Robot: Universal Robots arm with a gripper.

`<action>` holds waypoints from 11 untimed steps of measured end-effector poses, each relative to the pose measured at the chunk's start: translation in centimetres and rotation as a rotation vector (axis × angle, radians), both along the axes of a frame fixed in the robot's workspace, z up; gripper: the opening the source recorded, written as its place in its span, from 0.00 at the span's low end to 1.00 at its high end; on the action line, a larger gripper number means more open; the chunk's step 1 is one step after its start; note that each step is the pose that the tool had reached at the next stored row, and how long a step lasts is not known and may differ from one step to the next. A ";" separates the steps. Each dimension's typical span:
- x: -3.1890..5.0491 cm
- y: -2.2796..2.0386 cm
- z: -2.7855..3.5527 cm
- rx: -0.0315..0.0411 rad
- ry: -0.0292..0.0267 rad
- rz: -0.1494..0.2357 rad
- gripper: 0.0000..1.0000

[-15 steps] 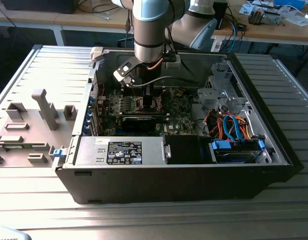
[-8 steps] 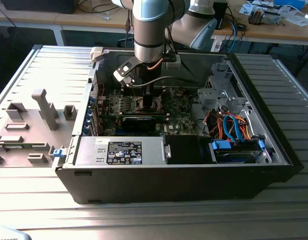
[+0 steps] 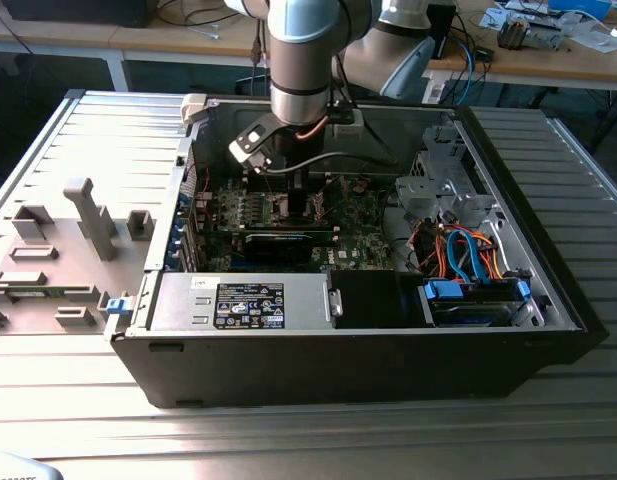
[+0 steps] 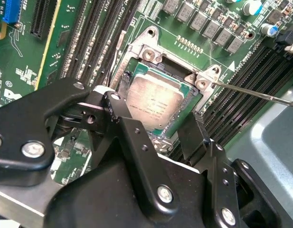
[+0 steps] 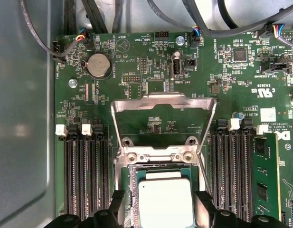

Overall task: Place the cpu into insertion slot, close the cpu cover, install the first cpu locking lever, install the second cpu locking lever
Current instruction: 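Place the cpu into insertion slot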

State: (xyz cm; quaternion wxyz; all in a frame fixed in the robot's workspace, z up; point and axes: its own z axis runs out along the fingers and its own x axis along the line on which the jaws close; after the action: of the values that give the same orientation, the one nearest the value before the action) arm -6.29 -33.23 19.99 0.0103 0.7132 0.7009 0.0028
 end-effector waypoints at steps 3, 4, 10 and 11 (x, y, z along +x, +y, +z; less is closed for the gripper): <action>0.04 0.16 -0.03 0.0000 0.0000 0.000 0.68; 0.07 0.28 -0.05 0.0000 0.0000 0.000 0.68; 0.06 0.26 0.01 -0.0002 0.0002 0.000 0.68; 0.07 0.24 0.20 0.0000 0.0001 0.000 0.68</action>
State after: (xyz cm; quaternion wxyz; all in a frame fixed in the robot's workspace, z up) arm -6.23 -32.99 20.19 0.0103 0.7132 0.7008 0.0028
